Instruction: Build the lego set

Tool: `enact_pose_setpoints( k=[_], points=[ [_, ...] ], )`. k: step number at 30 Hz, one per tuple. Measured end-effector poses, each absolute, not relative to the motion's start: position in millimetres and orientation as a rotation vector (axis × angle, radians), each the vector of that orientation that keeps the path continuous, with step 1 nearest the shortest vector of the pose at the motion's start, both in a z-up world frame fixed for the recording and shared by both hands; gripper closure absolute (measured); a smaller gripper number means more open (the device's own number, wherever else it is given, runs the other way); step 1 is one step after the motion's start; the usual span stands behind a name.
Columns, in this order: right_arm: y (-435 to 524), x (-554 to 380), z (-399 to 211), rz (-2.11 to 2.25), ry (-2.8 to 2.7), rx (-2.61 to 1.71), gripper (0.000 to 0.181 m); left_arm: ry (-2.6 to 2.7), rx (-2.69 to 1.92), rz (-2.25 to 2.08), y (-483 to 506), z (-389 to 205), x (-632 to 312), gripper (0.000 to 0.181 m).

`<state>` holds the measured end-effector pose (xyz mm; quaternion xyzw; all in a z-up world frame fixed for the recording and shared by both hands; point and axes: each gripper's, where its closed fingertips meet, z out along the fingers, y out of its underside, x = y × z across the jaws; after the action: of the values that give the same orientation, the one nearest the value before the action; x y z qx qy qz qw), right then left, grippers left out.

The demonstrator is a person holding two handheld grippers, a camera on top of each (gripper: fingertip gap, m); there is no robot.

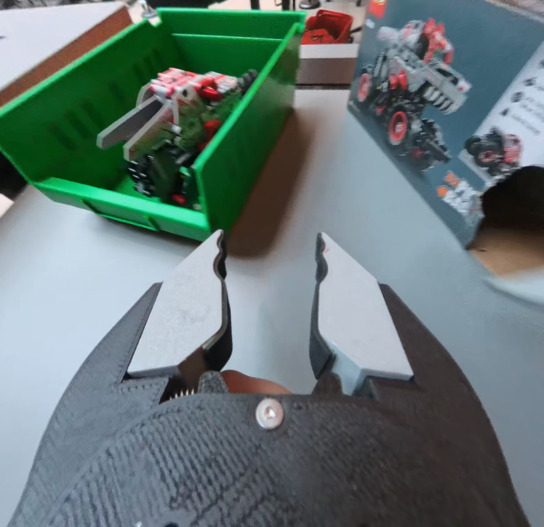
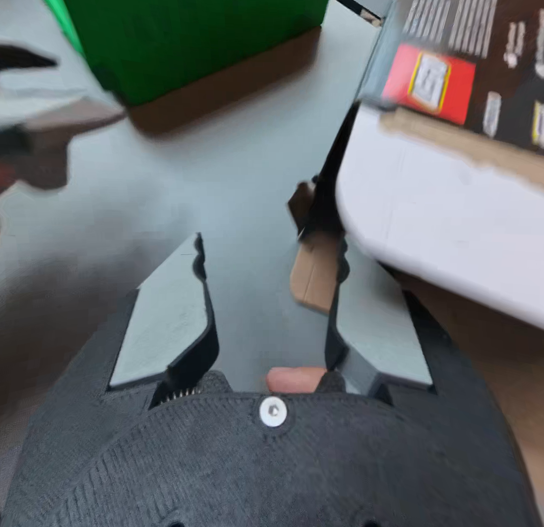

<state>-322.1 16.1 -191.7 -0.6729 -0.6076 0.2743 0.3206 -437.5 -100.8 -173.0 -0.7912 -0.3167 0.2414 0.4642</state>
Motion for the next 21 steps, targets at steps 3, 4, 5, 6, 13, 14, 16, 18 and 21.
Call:
enact_pose_setpoints(
  k=[3,4,5,6,13,14,16,18,21],
  points=[
    [-26.2,-274.0,-187.5,0.821,-1.664,-1.666,0.090,-0.787,-1.991,0.647,-104.7,-177.4,-480.0,0.121],
    [-44.9,-254.8,-188.4,0.877,-1.723,-1.614,0.092,-0.794,-2.032,0.639,-102.5,-184.7,-491.1,0.119],
    [-57.0,-235.6,-189.0,0.908,-1.759,-1.560,0.096,-0.793,-2.069,0.633,-99.3,-191.7,-500.5,0.118],
    [-59.7,-218.0,-188.8,0.905,-1.760,-1.517,0.105,-0.777,-2.098,0.628,-95.0,-197.4,-507.6,0.120],
    [42.8,-169.7,-173.1,0.756,-1.493,-1.530,0.130,-0.705,-2.124,0.606,-83.0,-204.6,-512.6,0.175],
    [56.5,-178.1,-180.1,0.716,-1.505,-1.562,0.131,-0.724,-2.111,0.605,-84.9,-204.4,-505.8,0.175],
    [81.5,-202.9,-195.3,0.610,-1.530,-1.595,0.140,-0.731,-2.101,0.593,-87.5,-204.1,-481.9,0.178],
    [88.5,-239.7,-201.6,0.623,-1.548,-1.602,0.149,-0.716,-2.100,0.591,-90.4,-203.7,-452.0,0.180],
    [93.7,-295.1,-204.4,0.624,-1.574,-1.657,0.140,-0.715,-2.096,0.619,-101.2,-203.4,-410.2,0.180]
  ],
)
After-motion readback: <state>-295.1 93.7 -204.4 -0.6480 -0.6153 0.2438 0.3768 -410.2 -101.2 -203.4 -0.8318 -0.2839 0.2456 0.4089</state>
